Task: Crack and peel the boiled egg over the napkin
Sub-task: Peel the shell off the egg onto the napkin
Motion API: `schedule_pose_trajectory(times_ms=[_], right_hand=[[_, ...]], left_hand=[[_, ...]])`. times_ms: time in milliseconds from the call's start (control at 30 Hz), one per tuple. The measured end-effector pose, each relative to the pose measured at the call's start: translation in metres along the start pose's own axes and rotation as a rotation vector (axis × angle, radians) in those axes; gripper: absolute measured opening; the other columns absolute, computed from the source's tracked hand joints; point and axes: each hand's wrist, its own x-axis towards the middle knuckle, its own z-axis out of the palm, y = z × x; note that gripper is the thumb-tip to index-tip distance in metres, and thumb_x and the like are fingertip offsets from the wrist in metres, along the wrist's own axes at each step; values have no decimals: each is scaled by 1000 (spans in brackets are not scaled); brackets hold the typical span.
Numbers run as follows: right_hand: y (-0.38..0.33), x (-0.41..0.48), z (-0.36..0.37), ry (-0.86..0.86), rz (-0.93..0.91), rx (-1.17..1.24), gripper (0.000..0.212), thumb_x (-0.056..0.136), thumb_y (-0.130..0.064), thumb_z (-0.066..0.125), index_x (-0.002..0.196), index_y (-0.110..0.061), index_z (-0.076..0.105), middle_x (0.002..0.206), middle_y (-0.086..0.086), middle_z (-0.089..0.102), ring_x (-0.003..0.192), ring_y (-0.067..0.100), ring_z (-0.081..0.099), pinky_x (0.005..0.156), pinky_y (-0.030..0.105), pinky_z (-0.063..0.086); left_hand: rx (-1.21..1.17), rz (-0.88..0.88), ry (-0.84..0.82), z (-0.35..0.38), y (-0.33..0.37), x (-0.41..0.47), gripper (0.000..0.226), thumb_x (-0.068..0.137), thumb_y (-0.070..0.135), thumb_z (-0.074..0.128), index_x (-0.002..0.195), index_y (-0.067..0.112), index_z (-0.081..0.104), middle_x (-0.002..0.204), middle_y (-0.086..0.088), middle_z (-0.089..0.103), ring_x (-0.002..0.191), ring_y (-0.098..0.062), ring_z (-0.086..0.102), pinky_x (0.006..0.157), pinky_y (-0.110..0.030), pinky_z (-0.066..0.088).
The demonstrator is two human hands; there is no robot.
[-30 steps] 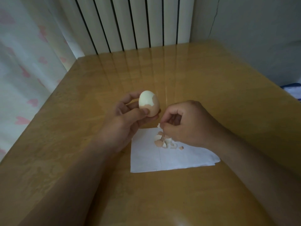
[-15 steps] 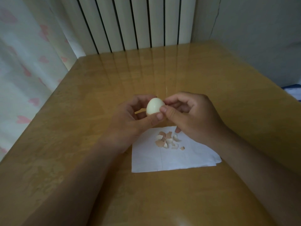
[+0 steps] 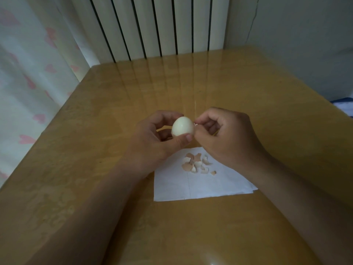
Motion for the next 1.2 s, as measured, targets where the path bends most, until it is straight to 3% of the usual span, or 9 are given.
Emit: schedule_pose_trajectory(times_ms=[167,267,333,433,567,767,833,1033,1200], right_hand=[[0,1,-2,10,46,-4,5,77,-13,70,73,-12,69,57,-6,60,59,13,59,47,19,44],[1,3,-4,10,73,-4,6,76,-11,67,70,-13,67,56,-2,60,57,15,57,47,15,42],[1,3,-4,12,78,0,8,75,-10,67,68,-13,66,55,-1,60,57,15,57,48,13,41],[1,4,-6,-3,93,39,8,75,-12,67,67,-13,66,54,0,60,51,9,53,47,11,39],[0,3,-11,-256,39,138,9,74,-11,64,68,-11,71,56,2,64,50,12,57,47,23,46],[4,0,-8,-531,5,17,15,81,-13,69,81,-22,81,65,-15,68,59,8,64,54,25,52],[4,0,-9,-554,27,8,8,80,-15,75,77,-21,79,63,-13,67,57,2,61,52,18,47],[5,3,-8,-629,147,98,12,76,-21,82,71,-18,71,62,-2,68,52,7,58,50,23,49],[11,10,-6,-542,180,89,16,86,-10,68,76,-19,77,59,-19,67,55,-4,58,53,11,42]], left_hand=[[-28,-21,-10,0,3,0,43,69,22,84,109,19,69,109,-2,73,93,-22,75,83,-39,62],[-122,-70,-39,-4,0,1,43,69,21,89,108,23,72,113,-4,72,101,-28,74,89,-46,59],[-226,-102,-59,-5,-1,3,39,69,22,80,108,22,74,114,-8,70,104,-31,71,88,-48,57],[-444,-156,-77,-6,2,7,32,74,8,64,104,13,74,100,-13,70,95,-31,70,73,-38,61],[-589,-190,-48,-9,6,10,39,77,6,47,110,7,69,96,-16,69,89,-32,72,67,-35,61],[-600,-183,11,-12,3,11,41,77,8,46,113,8,66,102,-18,67,92,-36,71,67,-35,61],[-588,-181,37,-12,2,11,39,78,8,45,111,8,65,104,-19,66,92,-35,71,67,-34,61],[-549,-184,85,-12,-2,15,37,76,9,46,108,10,66,109,-20,63,91,-34,72,68,-35,60],[-557,-187,108,-13,-3,15,36,78,8,45,108,9,66,111,-21,62,92,-34,72,69,-36,61]])
